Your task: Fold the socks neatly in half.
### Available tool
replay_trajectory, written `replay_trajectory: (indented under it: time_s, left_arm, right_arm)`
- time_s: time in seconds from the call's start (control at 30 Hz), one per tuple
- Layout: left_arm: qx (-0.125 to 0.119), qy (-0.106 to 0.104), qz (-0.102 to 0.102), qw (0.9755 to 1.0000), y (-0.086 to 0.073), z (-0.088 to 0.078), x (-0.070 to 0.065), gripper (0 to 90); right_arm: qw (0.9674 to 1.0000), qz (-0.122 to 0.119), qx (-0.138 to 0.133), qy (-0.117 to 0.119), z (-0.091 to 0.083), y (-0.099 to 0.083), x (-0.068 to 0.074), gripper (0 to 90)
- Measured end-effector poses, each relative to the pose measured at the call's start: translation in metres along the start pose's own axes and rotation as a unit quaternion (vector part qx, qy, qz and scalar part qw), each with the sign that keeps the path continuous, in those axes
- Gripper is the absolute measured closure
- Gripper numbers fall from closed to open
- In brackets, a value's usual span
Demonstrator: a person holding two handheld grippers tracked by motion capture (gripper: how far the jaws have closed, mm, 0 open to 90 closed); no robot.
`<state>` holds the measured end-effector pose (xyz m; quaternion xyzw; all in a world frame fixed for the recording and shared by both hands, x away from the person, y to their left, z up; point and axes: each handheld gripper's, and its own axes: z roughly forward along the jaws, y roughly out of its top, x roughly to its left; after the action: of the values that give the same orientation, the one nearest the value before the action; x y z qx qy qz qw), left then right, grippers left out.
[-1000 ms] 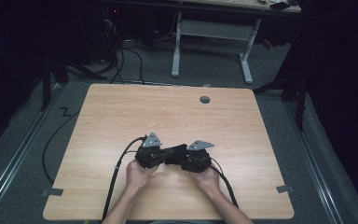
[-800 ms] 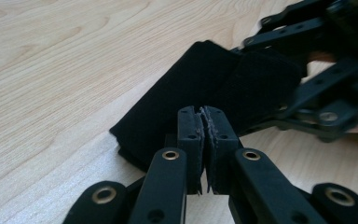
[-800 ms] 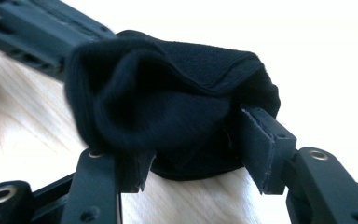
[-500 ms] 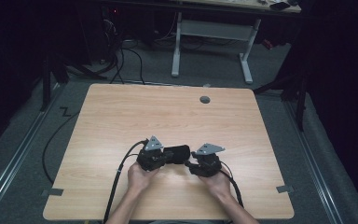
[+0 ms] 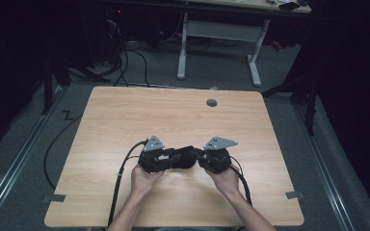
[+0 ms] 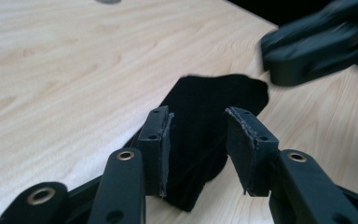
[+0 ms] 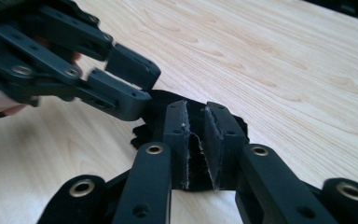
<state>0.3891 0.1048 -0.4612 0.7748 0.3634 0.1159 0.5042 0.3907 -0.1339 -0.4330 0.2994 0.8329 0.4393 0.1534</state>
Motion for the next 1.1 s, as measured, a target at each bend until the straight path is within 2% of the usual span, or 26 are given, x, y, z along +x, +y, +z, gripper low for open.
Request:
replay_trajectory:
  time_s: [0.1, 0.17, 0.27, 0.33, 0.37, 0.47, 0.6, 0.67, 0.73, 0.8, 0.83, 0.93, 0.97, 1.03, 1.1]
  left_arm:
    - [-0.01, 0.005, -0.014, 0.9998, 0.007, 0.002, 0.003, 59.2]
    - [-0.009, 0.012, -0.024, 0.9996, 0.011, 0.006, 0.006, 59.2]
    - [0.002, 0.027, -0.036, 0.999, 0.013, 0.013, 0.011, 59.6]
    - [0.013, 0.037, -0.045, 0.9982, 0.012, 0.018, 0.014, 59.6]
    - [0.02, 0.04, -0.045, 0.998, 0.011, 0.02, 0.015, 60.0]
    - [0.057, 0.056, -0.022, 0.9965, 0.005, 0.028, 0.011, 61.2]
    - [0.058, 0.062, -0.022, 0.9961, -0.003, 0.028, 0.01, 61.6]
    - [0.064, 0.067, -0.014, 0.9956, -0.007, 0.029, 0.01, 61.9]
    - [0.06, 0.067, -0.013, 0.9958, -0.009, 0.031, 0.01, 62.1]
    - [0.059, 0.069, -0.01, 0.9958, -0.01, 0.032, 0.01, 62.3]
    - [0.06, 0.07, -0.007, 0.9957, -0.01, 0.032, 0.01, 62.4]
    - [0.058, 0.071, -0.002, 0.9958, -0.013, 0.032, 0.011, 62.6]
    - [0.058, 0.07, -0.002, 0.9959, -0.013, 0.032, 0.012, 62.8]
    - [0.053, 0.066, -0.001, 0.9964, -0.016, 0.033, 0.014, 63.2]
    - [0.047, 0.067, 0.004, 0.9967, -0.019, 0.033, 0.014, 63.3]
  right_arm:
    - [0.9999, 0.001, 0.017, 0.0, 0.013, 0.002, -0.003, 79.0]
    - [0.9991, 0.005, 0.042, 0.006, 0.024, -0.001, -0.003, 79.2]
    - [0.9974, -0.005, 0.071, 0.011, 0.036, -0.009, -0.002, 79.8]
    - [0.9968, -0.001, 0.079, 0.013, 0.041, -0.015, -0.003, 79.9]
    - [0.9967, 0.002, 0.08, 0.012, 0.042, -0.016, -0.003, 79.9]
    - [0.9968, 0.004, 0.08, 0.011, 0.044, -0.019, -0.004, 79.8]
    - [0.9968, 0.005, 0.079, 0.013, 0.042, -0.021, -0.004, 77.0]
    - [0.9976, 0.005, 0.068, 0.014, 0.037, -0.02, -0.004, 74.1]
    - [0.9993, 0.006, 0.036, 0.012, 0.029, -0.014, -0.002, 72.6]
    - [0.9999, 0.001, 0.01, 0.012, 0.024, -0.006, 0.001, 70.6]
    - [0.9999, -0.008, 0.008, 0.01, 0.026, -0.001, 0.003, 69.6]
    - [0.9995, -0.021, 0.025, 0.005, 0.041, 0.001, 0.005, 69.4]
    - [0.9988, -0.017, 0.046, 0.003, 0.051, -0.004, 0.003, 69.4]
    - [0.9977, -0.008, 0.066, 0.008, 0.063, -0.015, -0.001, 69.0]
    - [0.9983, 0.014, 0.054, 0.02, 0.063, -0.024, -0.007, 68.7]
